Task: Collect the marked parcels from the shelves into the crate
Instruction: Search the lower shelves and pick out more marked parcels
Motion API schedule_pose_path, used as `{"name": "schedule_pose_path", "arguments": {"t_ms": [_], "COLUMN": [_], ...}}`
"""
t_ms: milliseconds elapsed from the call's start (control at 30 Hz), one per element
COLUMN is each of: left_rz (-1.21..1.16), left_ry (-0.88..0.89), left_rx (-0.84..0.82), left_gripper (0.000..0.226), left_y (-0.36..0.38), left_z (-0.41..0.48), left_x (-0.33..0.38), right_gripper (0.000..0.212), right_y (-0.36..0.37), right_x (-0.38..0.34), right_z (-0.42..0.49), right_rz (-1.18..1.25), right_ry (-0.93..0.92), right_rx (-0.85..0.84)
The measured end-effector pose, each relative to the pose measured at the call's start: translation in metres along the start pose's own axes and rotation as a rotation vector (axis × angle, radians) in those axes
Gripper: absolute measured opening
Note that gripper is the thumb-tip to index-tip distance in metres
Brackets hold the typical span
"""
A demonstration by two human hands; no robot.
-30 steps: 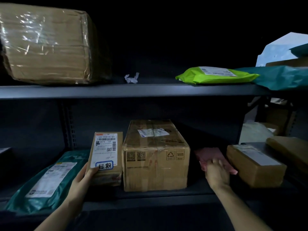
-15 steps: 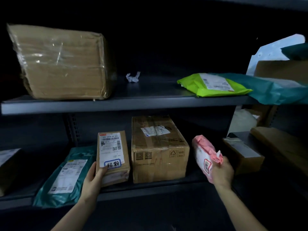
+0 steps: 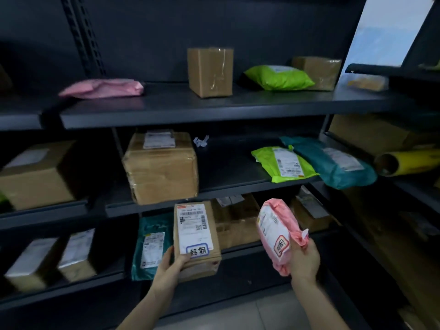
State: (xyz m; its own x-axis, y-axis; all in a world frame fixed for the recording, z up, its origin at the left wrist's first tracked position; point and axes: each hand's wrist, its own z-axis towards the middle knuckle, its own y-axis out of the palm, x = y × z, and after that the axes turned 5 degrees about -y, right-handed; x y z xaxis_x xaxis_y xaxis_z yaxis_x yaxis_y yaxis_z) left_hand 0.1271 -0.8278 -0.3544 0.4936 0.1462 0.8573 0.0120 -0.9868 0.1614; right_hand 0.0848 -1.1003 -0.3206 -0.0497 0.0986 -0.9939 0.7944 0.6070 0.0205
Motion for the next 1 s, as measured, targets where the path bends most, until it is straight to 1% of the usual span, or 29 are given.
{"name": "schedule_pose_path", "arguments": {"t_ms": [67,167,267,300,367,433,567,667,767,867,933,1000], "left_rz": [0.025,0.028,0.022,0.013,-0.001,0.003,0.002,0.005,0.010,0.019,0.007,-0.011], "left_ry": [0.005,-0.001,0.000,0.006,0.015,0.041,0.112,0.167,0.208,0.235,0.247,0.255], "left_rx": [-0.031,-0.057,-0.094,-0.112,-0.150,-0.167,-0.155,-0.162,-0.167,-0.165,-0.166,-0.168], "left_gripper": [0.064,0.063,0.063,0.062,0.061,0.061,0.064,0.066,0.069,0.065,0.065,0.066], "left_y": [-0.004,-0.014,-0.020,-0.020,-0.018,-0.016,-0.023,-0.028,-0.030,-0.029,-0.026,-0.023], "left_z": [-0.034,-0.075,-0.108,-0.118,-0.137,-0.155,-0.184,-0.201,-0.216,-0.228,-0.236,-0.243], "left_x": [0.021,0.050,0.078,0.087,0.103,0.118,0.140,0.154,0.163,0.166,0.166,0.164], "right_gripper": [0.015,0.015,0.007,0.010,0.025,0.031,0.028,0.026,0.031,0.029,0.026,0.026], "right_y": [-0.001,-0.001,0.004,0.008,0.018,0.024,0.012,-0.002,-0.012,-0.025,-0.032,-0.038], "right_x": [-0.027,-0.064,-0.101,-0.113,-0.137,-0.158,-0.188,-0.210,-0.225,-0.232,-0.234,-0.236], "right_z": [-0.033,-0.072,-0.102,-0.111,-0.129,-0.145,-0.162,-0.168,-0.171,-0.175,-0.179,-0.184], "right_rz": [0.045,0.136,0.273,0.354,0.540,0.611,0.477,0.226,0.027,-0.130,-0.121,-0.071], "right_ry": [0.011,0.050,0.134,0.180,0.283,0.316,0.184,0.017,-0.072,-0.093,-0.060,-0.032], "right_rx": [0.005,0.007,-0.060,-0.079,-0.126,-0.196,-0.295,-0.426,-0.518,-0.596,-0.627,-0.621]}}
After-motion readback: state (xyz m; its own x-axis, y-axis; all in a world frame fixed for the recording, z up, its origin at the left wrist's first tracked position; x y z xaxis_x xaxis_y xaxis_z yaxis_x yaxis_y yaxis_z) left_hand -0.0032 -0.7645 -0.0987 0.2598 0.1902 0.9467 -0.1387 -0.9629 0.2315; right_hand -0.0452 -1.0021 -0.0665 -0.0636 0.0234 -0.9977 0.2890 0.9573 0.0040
